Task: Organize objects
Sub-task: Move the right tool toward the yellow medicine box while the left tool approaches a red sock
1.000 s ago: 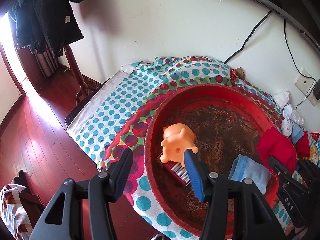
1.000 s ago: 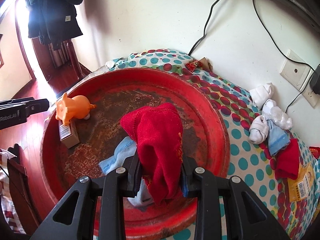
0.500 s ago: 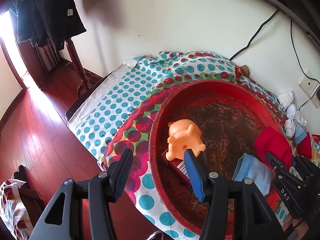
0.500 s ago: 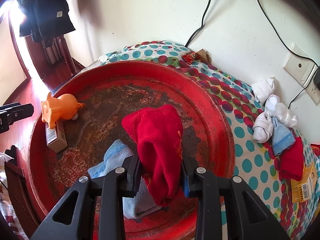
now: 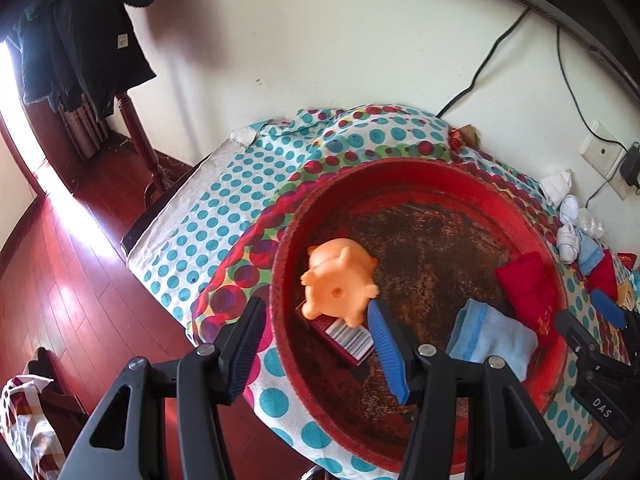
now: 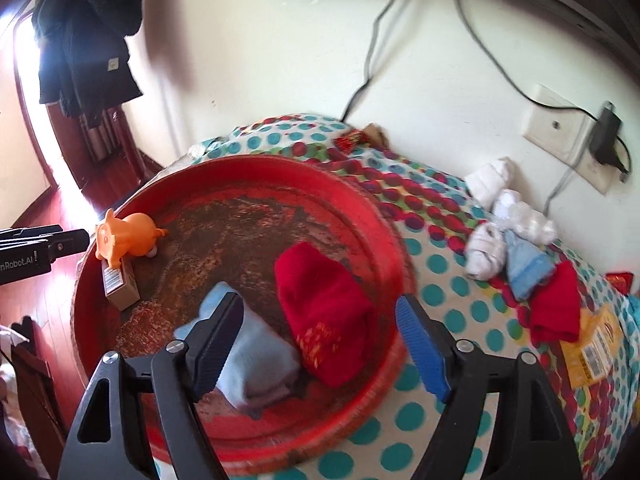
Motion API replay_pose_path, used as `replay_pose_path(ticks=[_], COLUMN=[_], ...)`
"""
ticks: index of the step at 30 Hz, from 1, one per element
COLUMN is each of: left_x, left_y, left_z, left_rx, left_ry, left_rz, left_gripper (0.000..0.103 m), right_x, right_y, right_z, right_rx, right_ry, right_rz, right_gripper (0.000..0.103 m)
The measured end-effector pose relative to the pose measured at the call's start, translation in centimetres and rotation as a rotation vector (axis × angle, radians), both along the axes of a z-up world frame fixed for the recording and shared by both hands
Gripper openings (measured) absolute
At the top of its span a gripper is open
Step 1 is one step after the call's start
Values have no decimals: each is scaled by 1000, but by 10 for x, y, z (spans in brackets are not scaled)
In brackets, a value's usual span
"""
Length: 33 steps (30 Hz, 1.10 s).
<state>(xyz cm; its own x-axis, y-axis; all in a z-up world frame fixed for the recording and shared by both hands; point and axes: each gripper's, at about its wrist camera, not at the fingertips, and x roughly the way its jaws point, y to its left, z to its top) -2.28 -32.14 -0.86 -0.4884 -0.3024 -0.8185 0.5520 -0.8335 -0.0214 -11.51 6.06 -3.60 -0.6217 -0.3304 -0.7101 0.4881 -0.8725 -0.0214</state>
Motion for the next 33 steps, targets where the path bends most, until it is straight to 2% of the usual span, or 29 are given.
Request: replay_pose_path(ticks=[1,3,5,6,8,9,14,16,19,24,26,29,30,31,33], left_x=[-1,-2,-4,-6,-8,-9,-16,-19,-22,-26,-31,-45,-48,-54,-64], left_y=[4,11,21,24,33,38,58,67,77,101,113,136,141,153,173], left_z=[2,4,6,6,5,5,0,-2,-3,-1,-1,-2,-2,-1,-1], left_rx=[-3,-8,-16,-15,-20,-28,-48,-46,-51,-50,-42,-69,-77,-85,-66], left_ry=[8,18,24,22,18,17,8,6,12,40,28,-1,-6,-4,5], left_rz=[-15,-45,-75,-84,-108,-120,-175,-198,-226,-278,-313,-363,-375,-404,-469], left_gripper=[55,55,55,55,55,55,55,55,55,55,55,55,55,55,55], right_x=[-3,-8,-20,-24,-27,-35,-59,-68,-82,-105,-114,-126,-128,-128,-127], right_y=[13,69,60,35,68,24,78,82,62,67,63,47,42,40,36], right_z=[1,3,0,-6,-9,-10,-5,-4,-15,-22,-26,-39,-42,-43,-48], right_rx=[-2,5,15,15,11,12,-6,-25,-58,-72,-48,-19,-12,-17,-29], right_ry=[3,15,19,18,16,17,-4,-14,-32,-54,-58,-62,-65,-65,-62], right_rz=[-23,-79,-134,-160,-239,-268,-456,-506,-546,-614,-649,-667,-665,-651,-609], right_gripper=[79,79,79,79,79,79,79,79,79,79,79,78,74,65,60])
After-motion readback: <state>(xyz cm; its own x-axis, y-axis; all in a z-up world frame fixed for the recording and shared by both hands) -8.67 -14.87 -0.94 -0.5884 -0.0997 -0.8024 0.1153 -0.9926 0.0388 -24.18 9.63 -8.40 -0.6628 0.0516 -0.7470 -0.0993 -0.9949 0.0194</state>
